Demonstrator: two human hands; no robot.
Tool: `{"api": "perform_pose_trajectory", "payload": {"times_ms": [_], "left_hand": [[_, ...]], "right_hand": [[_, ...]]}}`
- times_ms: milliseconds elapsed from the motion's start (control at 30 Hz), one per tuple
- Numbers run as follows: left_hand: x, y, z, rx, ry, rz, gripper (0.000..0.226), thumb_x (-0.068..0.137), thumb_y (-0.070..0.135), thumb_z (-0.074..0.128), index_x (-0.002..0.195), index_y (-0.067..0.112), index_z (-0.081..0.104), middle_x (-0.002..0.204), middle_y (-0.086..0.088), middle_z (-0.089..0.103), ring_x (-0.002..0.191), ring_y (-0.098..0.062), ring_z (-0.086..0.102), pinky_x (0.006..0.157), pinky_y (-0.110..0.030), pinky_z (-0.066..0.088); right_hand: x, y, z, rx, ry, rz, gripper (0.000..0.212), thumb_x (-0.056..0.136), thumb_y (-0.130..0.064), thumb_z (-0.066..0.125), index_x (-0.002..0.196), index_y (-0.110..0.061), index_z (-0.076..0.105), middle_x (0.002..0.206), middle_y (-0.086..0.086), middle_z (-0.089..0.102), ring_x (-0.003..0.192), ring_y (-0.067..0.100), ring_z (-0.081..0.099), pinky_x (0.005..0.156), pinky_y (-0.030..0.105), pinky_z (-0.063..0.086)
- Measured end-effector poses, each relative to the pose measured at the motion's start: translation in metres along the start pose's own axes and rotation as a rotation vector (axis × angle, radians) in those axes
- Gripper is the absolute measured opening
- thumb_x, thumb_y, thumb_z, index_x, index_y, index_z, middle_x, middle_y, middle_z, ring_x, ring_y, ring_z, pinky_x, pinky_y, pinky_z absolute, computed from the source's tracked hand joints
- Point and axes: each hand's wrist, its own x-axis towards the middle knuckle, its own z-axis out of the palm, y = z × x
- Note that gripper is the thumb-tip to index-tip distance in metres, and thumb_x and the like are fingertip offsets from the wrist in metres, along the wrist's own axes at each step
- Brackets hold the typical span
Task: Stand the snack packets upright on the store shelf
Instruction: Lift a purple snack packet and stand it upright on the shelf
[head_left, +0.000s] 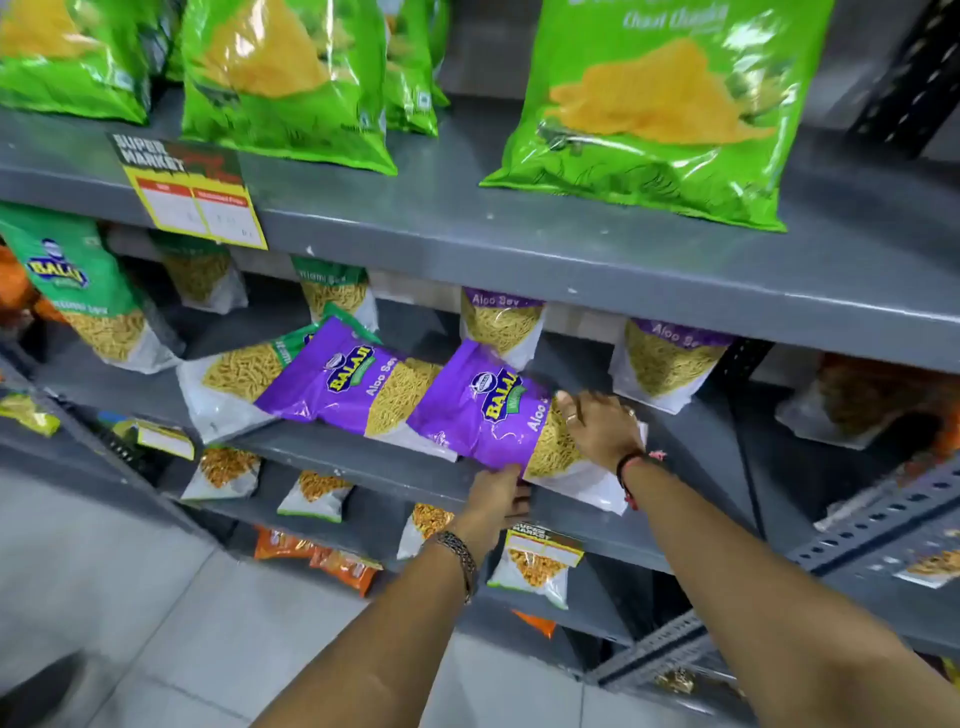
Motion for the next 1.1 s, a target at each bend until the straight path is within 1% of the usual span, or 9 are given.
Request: {"api": "perform_pose_trajectory", "payload": {"times_ms": [133,333,400,533,700,800,933,1000,1100], "left_hand": [[0.012,0.0,0.003,-0.065,0.102,0.03,0.015,0.092,0.024,0.048,0.09,0.009,0.05,0.077,-0.01,0.056,0.031,-0.002,0.053,0.035,-0.014,0.044],[0.015,-0.016,0.0,-0.218,0.03,0.043,0.017,0.093,0.02,0.049,0.08,0.01,0.05,0.082,-0.006,0.059,0.072,-0.013,0.063,0.054,-0.017,0.055],[0.014,-0.018,0.0,-0.224,0.049,0.061,0.017,0.094,0.019,0.047,0.08,0.009,0.048,0.077,-0.006,0.056,0.072,-0.013,0.059,0.056,-0.017,0.055],[0.008,-0.024,0.0,-0.256,0.084,0.1,0.021,0.096,0.018,0.043,0.075,0.013,0.045,0.063,-0.001,0.059,0.069,-0.018,0.059,0.056,-0.017,0.057],[-0.004,-0.032,-0.007,-0.354,0.051,0.122,0.015,0.096,0.016,0.04,0.098,0.005,0.051,0.103,-0.019,0.063,0.073,-0.021,0.069,0.057,-0.027,0.059],[-0.01,-0.033,-0.008,-0.255,0.072,0.158,0.035,0.093,0.031,0.046,0.114,0.005,0.056,0.11,-0.017,0.067,0.084,-0.027,0.066,0.072,-0.033,0.057],[-0.024,-0.023,-0.008,-0.164,0.06,0.214,0.021,0.091,0.032,0.05,0.097,0.013,0.056,0.09,-0.008,0.07,0.069,-0.02,0.066,0.057,-0.025,0.057],[-0.032,-0.017,-0.008,-0.129,0.026,0.258,0.014,0.092,0.026,0.05,0.083,0.016,0.054,0.07,0.002,0.071,0.056,-0.014,0.067,0.048,-0.02,0.054],[-0.042,-0.012,-0.006,-0.044,-0.057,0.329,0.019,0.093,0.024,0.048,0.075,0.018,0.051,0.054,0.011,0.071,0.048,-0.006,0.067,0.047,-0.018,0.053]], "right_hand": [[0.036,-0.003,0.005,0.137,-0.183,0.183,0.068,0.093,-0.054,0.016,0.122,-0.008,0.057,0.13,0.024,0.057,0.121,0.039,0.052,0.103,0.046,0.04],[0.067,0.001,0.003,0.238,-0.323,0.243,0.032,0.089,-0.034,0.048,0.095,-0.007,0.066,0.103,0.022,0.06,0.101,0.032,0.059,0.083,0.033,0.043],[0.067,0.005,0.003,0.333,-0.278,0.302,0.027,0.082,-0.033,0.06,0.073,-0.008,0.063,0.092,0.015,0.058,0.094,0.028,0.059,0.076,0.031,0.041],[0.053,0.026,0.008,0.579,-0.198,0.442,0.034,0.07,-0.031,0.074,0.085,-0.001,0.068,0.092,0.01,0.063,0.09,0.02,0.059,0.08,0.03,0.045],[0.01,0.06,0.019,0.974,-0.087,0.592,0.044,0.058,-0.022,0.082,0.092,0.003,0.07,0.093,0.014,0.07,0.087,0.023,0.063,0.094,0.045,0.052],[-0.027,0.063,0.011,1.19,-0.017,0.681,0.019,0.069,-0.014,0.078,0.079,-0.004,0.065,0.074,0.007,0.066,0.066,0.017,0.061,0.077,0.036,0.055],[-0.061,0.09,0.023,1.416,-0.042,0.772,0.067,0.059,-0.027,0.081,0.117,-0.004,0.058,0.085,0.007,0.074,0.063,0.015,0.067,0.048,0.024,0.051],[-0.079,0.093,0.019,1.495,-0.068,0.793,0.045,0.066,-0.031,0.075,0.103,-0.008,0.066,0.093,0.008,0.07,0.076,0.02,0.065,0.056,0.027,0.05],[-0.109,0.088,0.01,1.518,-0.101,0.77,0.017,0.085,-0.029,0.059,0.077,-0.016,0.065,0.062,-0.002,0.067,0.066,0.016,0.057,0.058,0.028,0.043]]}}
